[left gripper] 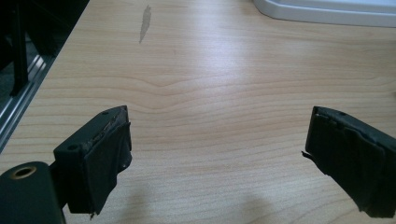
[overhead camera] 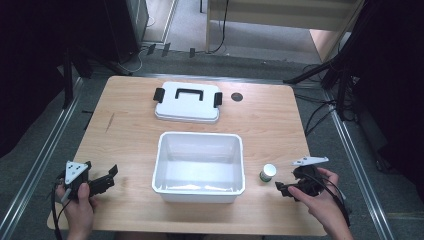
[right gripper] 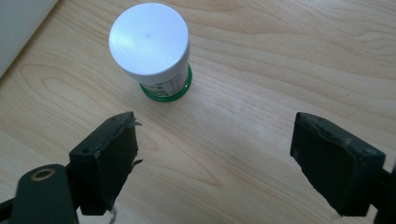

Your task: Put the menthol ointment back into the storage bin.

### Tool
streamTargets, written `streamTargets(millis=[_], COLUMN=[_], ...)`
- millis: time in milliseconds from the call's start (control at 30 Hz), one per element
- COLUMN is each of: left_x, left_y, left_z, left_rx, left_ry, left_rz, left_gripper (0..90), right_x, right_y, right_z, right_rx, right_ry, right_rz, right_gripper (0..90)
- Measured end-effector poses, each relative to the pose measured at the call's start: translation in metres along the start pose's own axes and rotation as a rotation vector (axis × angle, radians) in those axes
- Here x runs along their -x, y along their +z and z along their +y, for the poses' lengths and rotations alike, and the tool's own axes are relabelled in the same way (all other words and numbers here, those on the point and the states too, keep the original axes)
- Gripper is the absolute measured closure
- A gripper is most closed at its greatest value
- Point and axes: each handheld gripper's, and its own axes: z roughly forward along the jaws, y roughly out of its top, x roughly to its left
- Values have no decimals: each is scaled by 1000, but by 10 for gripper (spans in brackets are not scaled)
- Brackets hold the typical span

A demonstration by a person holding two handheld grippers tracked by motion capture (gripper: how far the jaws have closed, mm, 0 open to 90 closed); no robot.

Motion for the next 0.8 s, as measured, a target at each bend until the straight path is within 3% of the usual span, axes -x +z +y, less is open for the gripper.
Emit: streamTargets(millis=[133,233,433,500,633,800], left_x=[-1,-1,-1,-1,-1,-2], left_y=[-1,-1,0,0,0,0], left_z=[0,0,0,0,0,0], left_rx=[6,5,1,1,3,-2], left_ry=[-3,-5,-2,-3,-7,-5], left_rz=[-7,-8,-10,-11,-14,-18], left_gripper=[79,79,79,79,79,79], right_x=[-7,-14,-28,-30,-33,-36], right_y=[-4,-3,13,20,32,41], right_z=[20,35,59,65,75,83], right_rx=[-107,-187,-299,-340,-364,-397], right_ry=[-61,-93,-116,-101,-86,-91], right_rz=[-9,10,-2,4,-3,7], right_gripper=[174,179,228,237,285,507])
